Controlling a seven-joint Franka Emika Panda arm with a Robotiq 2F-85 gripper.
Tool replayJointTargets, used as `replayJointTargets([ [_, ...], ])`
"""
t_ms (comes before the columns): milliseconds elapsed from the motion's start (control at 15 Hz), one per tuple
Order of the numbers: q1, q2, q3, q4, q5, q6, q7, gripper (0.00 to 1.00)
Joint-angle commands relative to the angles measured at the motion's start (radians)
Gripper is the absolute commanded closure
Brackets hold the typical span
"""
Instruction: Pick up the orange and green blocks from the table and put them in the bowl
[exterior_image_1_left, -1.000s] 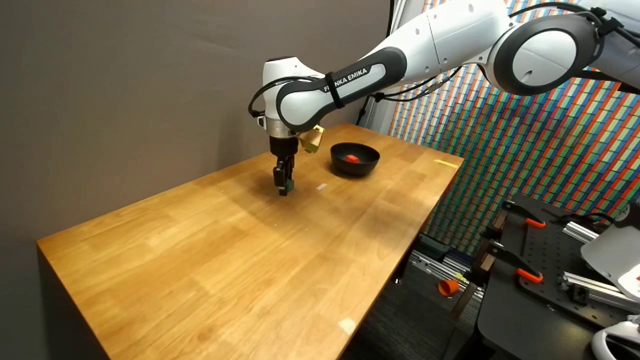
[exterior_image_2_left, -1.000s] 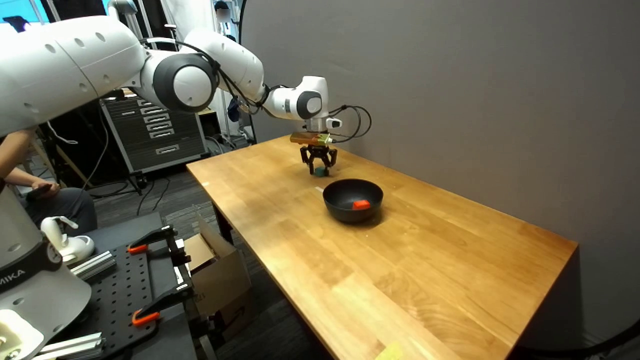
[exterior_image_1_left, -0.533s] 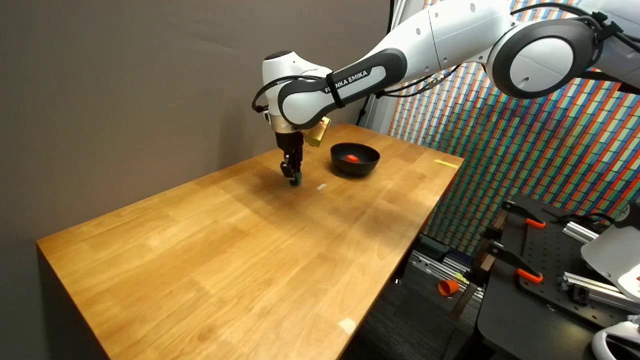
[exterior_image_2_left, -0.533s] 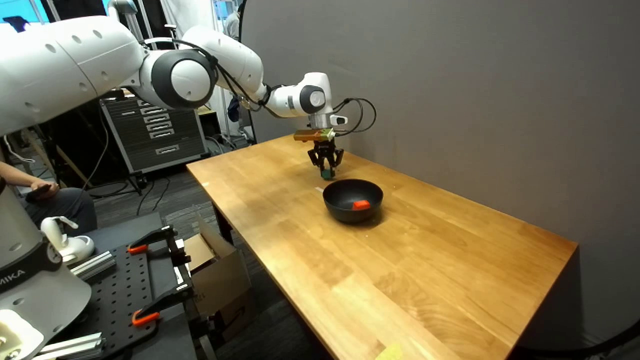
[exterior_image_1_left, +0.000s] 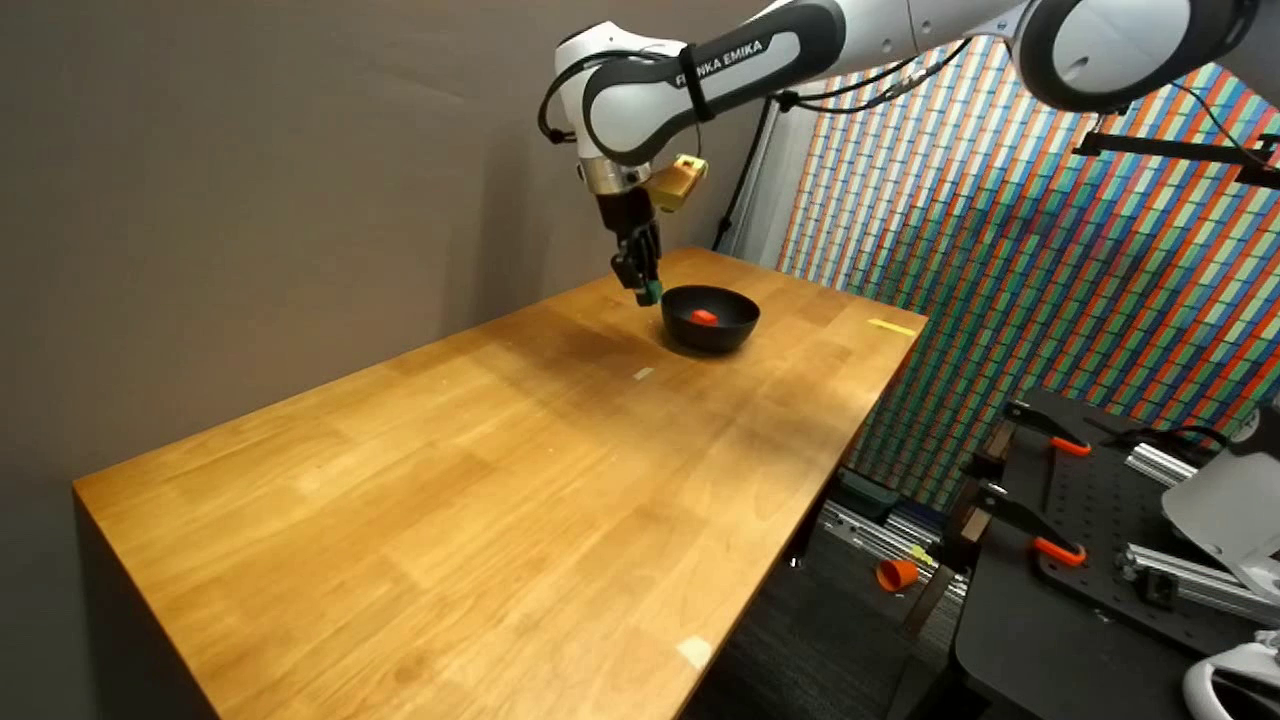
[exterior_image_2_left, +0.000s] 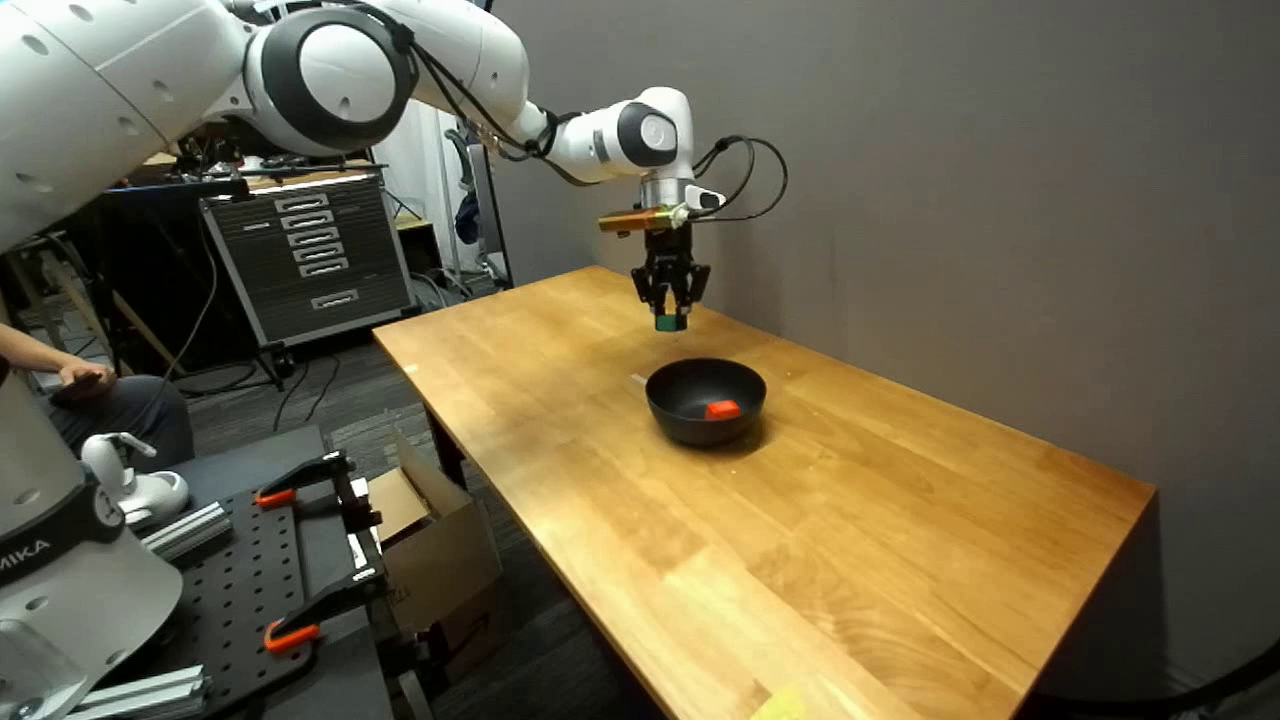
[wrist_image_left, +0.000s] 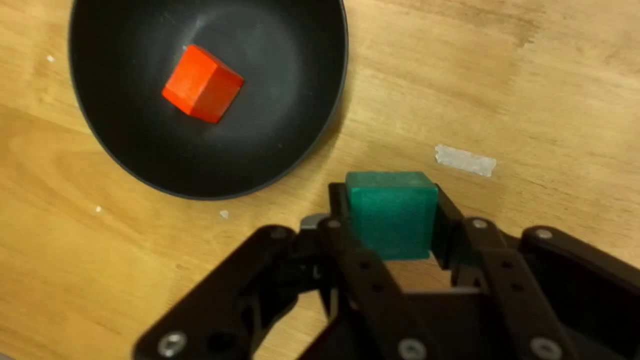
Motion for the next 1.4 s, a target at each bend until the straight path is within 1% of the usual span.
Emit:
replayJointTargets([
  [0,-0.037,-0.184,0.007,-0.241,0.04,0.02,0.03,0.83],
  [200,-0.069,-0.265,-0.005,-0.374,0.039,0.065,0.023,0.83],
  [267,-0.105,-0.288,0.026,-0.414,0.009,0.078,0.033,0.83],
  [333,-0.125,-0.313,0.03,-0.459,0.011,0.097,0.023,0.83],
  [400,-0.137,-0.332,0.019,-0.504,-0.006,0.126,0.032,0.36],
  [467,-0.148,-0.351,0.008,-0.551,-0.027,0.153,0.036,0.35],
  [533,-0.16,-0.371,0.004,-0.597,-0.045,0.181,0.037,0.29],
  [600,-0.169,-0.391,-0.001,-0.646,-0.066,0.213,0.043,0.22],
  [667,-0.182,-0.405,-0.002,-0.684,-0.08,0.238,0.043,0.12],
  [733,-0.195,-0.416,0.001,-0.711,-0.086,0.261,0.038,0.05],
  [800,-0.206,-0.43,0.004,-0.743,-0.091,0.282,0.036,0.01],
  [1067,-0.248,-0.554,0.043,-0.911,-0.041,0.335,-0.004,0.0],
  [1333,-0.278,-0.723,0.083,-1.111,0.058,0.38,0.003,0.0],
])
